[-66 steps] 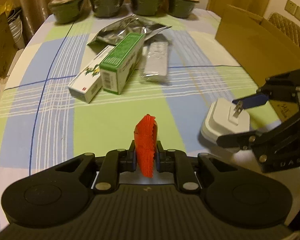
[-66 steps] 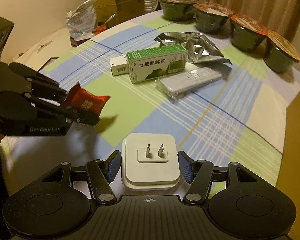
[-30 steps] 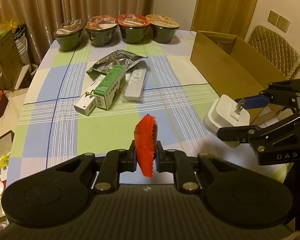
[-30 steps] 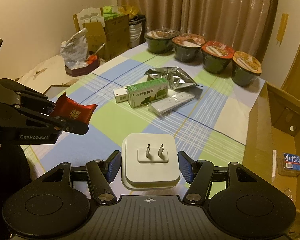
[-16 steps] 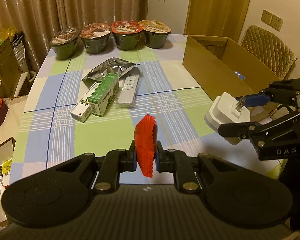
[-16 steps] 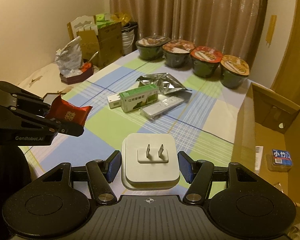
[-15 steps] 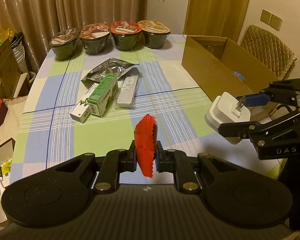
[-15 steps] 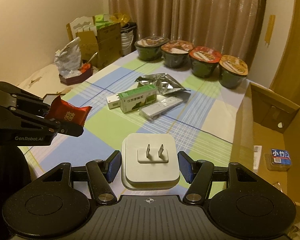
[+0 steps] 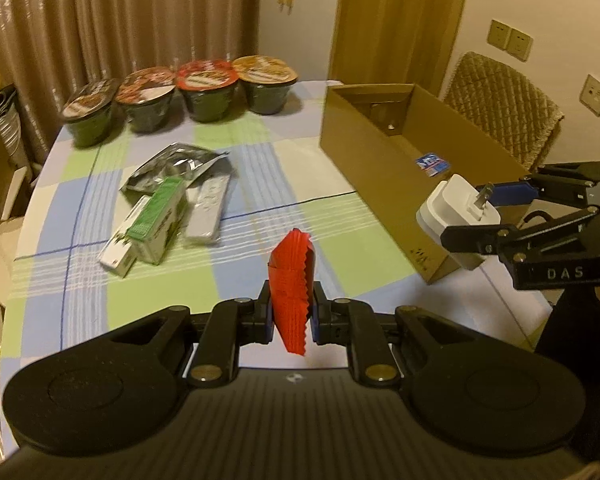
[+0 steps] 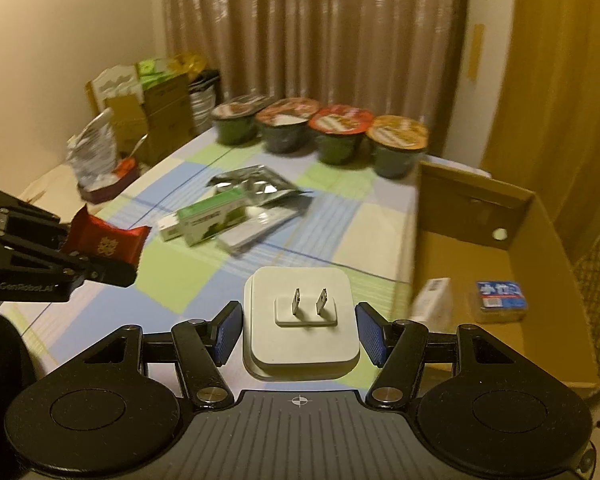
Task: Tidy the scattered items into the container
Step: 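Carry the red packet with the left gripper and the plug with the right to the cardboard box, then lower into the box and open the left gripper while the right releases the plug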
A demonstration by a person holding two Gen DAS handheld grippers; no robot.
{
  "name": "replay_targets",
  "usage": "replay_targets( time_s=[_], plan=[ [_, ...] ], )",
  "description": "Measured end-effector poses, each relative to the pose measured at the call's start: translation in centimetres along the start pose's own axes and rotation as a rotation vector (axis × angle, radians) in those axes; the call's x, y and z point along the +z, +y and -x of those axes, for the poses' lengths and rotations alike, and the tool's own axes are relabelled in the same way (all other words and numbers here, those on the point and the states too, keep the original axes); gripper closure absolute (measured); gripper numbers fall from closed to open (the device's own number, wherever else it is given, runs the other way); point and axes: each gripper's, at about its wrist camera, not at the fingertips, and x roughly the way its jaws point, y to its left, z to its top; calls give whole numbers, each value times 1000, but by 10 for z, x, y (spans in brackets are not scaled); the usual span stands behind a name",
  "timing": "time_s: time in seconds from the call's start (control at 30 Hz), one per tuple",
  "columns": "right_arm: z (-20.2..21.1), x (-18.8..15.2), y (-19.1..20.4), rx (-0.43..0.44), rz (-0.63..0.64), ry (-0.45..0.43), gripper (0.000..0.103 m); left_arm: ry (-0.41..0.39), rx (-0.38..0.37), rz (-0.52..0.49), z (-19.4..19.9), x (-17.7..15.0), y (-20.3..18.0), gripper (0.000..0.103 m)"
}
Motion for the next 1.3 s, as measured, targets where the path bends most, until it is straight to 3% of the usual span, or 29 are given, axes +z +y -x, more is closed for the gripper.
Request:
replay_targets(
  time_s=[0.77, 1.3],
  plan=[
    [26, -7, -122, -174, -132, -43, 39, -48, -171, -133, -71, 93, -120, 90],
    [13, -13, -159, -206, -149, -10, 39, -20, -223, -163, -124, 118, -155, 90]
  ],
)
